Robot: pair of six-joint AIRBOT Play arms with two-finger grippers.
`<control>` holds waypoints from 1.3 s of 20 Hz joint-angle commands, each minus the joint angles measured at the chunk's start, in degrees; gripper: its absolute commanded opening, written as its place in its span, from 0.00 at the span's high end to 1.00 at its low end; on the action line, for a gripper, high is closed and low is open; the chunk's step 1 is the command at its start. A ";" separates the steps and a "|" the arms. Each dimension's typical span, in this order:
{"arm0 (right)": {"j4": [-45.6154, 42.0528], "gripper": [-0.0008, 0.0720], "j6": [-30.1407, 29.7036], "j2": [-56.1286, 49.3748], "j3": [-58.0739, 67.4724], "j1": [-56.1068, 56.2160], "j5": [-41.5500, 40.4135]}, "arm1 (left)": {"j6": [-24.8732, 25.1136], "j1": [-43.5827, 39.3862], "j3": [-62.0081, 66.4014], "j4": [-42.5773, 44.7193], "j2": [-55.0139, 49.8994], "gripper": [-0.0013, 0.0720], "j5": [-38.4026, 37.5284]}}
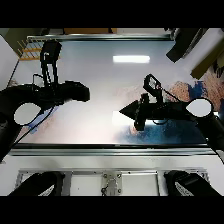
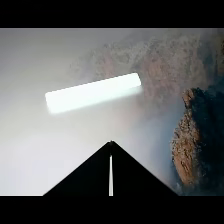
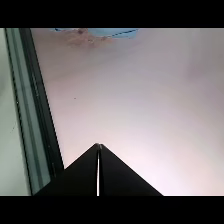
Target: Fold the clothes and pants, and hang the long-sleeved shirts on hangers.
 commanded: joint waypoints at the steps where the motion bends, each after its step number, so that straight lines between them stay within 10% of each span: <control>1: 0.17 0.97 0.04 -0.07 -0.13 0.07 -0.02 | 0.02 -0.02 -0.20 0.02 0.00 0.97 0.11; 11: 0.44 0.97 0.02 -0.35 -0.17 0.04 0.00 | 0.07 0.55 -5.57 0.17 -0.13 0.97 7.78; 12: 0.44 0.97 0.02 -0.37 -0.17 0.04 0.00 | 0.96 1.22 -5.60 0.94 -0.15 0.84 7.67; 13: 0.44 0.97 0.02 -0.35 -0.17 0.04 0.00 | 2.16 2.45 -5.53 2.47 -0.09 0.23 7.67; 14: 0.44 0.97 0.02 -0.35 -0.17 0.04 0.00 | 1.90 4.66 -5.49 3.85 -0.09 0.04 7.61; 26: 0.44 0.97 0.02 -0.35 -0.17 0.04 0.00 | 9.40 45.00 -5.55 4.94 -23.06 0.04 -0.11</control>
